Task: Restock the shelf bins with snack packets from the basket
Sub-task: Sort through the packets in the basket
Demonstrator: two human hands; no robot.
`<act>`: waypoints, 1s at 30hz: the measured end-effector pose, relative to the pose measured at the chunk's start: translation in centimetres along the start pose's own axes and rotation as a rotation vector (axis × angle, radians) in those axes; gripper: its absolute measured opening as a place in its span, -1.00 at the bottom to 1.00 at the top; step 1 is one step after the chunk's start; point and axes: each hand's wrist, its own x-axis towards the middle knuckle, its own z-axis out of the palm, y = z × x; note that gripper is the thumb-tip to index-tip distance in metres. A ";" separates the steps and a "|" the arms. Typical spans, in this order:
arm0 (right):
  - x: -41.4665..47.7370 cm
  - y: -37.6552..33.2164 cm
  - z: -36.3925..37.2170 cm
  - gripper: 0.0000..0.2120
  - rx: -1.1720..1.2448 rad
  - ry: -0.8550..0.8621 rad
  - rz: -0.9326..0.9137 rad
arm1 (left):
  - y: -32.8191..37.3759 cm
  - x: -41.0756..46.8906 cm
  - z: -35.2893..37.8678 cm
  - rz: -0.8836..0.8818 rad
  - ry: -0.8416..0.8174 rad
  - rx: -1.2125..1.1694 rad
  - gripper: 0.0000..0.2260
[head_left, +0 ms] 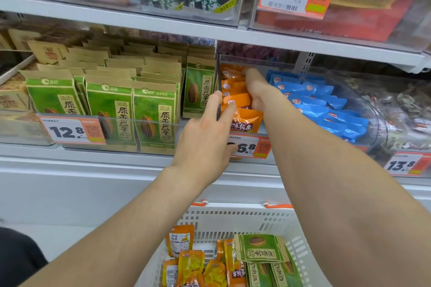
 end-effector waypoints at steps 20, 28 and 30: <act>-1.7 -0.2 -1.1 -0.59 -0.068 -0.102 -0.005 | 0.2 -0.1 0.0 -0.008 -0.001 0.002 -0.21; -5.7 0.2 -1.7 -0.59 -0.063 -0.001 -0.011 | -0.2 -1.0 0.4 0.048 0.004 -0.034 -0.06; -7.8 0.4 -1.9 -0.56 -0.179 0.071 -0.030 | -0.1 -1.4 0.6 0.069 0.003 -0.077 -0.06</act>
